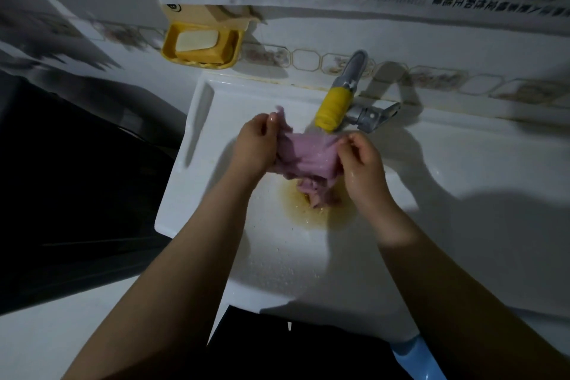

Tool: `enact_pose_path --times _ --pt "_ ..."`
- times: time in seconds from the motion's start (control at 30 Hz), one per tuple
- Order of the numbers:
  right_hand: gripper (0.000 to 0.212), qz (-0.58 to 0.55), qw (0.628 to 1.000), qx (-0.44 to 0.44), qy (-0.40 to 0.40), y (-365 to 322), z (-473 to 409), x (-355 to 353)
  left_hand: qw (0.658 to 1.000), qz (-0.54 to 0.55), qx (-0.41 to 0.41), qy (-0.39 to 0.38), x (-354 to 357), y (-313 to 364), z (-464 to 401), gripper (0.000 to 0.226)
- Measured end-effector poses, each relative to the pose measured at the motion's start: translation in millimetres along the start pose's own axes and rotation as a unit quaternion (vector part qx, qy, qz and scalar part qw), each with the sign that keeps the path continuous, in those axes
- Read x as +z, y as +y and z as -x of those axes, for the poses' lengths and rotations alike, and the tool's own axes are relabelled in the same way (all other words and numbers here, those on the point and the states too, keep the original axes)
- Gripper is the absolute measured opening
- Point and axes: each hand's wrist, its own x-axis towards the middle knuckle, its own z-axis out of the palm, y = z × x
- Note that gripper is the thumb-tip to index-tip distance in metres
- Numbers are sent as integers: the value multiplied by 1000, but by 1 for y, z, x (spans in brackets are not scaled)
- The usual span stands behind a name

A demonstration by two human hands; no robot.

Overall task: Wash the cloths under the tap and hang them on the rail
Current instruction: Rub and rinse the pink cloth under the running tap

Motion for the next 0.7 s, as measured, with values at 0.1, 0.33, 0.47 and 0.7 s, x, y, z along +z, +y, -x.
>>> enact_pose_path --times 0.1,0.33,0.47,0.7 --pt "27 -20 999 27 -19 -18 -4 14 997 35 -69 -22 18 3 3 45" --pt "37 34 994 75 74 -24 -48 18 967 175 -162 -91 68 26 26 34" --pt "40 72 994 75 42 -26 -20 35 947 233 -213 -65 62 19 12 34" --pt "39 131 987 61 67 -25 -40 37 946 184 -260 -67 63 19 10 35"
